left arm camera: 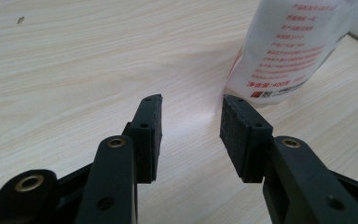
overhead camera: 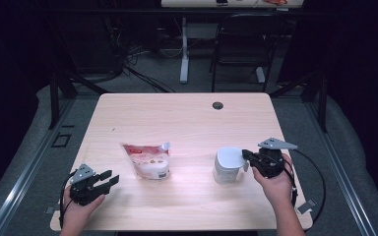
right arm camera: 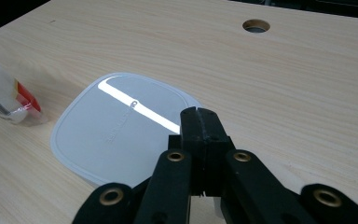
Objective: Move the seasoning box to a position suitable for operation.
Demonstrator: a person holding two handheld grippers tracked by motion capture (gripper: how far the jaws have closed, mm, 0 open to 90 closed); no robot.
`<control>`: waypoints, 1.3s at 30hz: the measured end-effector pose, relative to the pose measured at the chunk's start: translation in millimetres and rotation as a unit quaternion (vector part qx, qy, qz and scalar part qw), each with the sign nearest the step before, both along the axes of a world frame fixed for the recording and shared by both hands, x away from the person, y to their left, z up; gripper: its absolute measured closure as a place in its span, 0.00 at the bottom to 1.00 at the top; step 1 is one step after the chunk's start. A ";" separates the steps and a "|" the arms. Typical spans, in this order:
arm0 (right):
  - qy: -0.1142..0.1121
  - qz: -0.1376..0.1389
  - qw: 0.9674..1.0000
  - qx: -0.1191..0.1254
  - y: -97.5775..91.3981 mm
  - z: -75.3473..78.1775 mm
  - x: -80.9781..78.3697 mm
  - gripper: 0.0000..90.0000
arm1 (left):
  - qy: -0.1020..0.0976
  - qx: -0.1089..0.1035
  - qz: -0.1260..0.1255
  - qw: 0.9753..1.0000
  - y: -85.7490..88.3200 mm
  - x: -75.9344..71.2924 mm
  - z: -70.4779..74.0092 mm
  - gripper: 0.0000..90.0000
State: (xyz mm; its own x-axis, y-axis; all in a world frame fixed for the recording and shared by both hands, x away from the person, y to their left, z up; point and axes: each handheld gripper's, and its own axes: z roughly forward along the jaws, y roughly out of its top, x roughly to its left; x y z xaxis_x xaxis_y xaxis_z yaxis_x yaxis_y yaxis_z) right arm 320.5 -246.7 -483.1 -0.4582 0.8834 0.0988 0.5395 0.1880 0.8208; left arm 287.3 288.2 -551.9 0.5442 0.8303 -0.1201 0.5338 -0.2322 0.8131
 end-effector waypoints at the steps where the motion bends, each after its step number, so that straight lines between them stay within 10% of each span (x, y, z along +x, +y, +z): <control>1: 0.000 -0.001 1.000 0.002 0.0 -0.2 0.0 1.00 | 0.000 0.000 0.000 1.000 0.0 0.0 0.0 0.65; 28: 0.011 -0.012 1.000 0.015 -7.4 -3.3 1.2 1.00 | 0.000 0.002 -0.001 1.000 0.2 0.1 0.2 0.65; 39: 0.049 -0.018 0.995 0.080 -21.3 -17.0 7.6 1.00 | -0.001 0.001 -0.001 1.000 0.2 0.2 0.3 0.65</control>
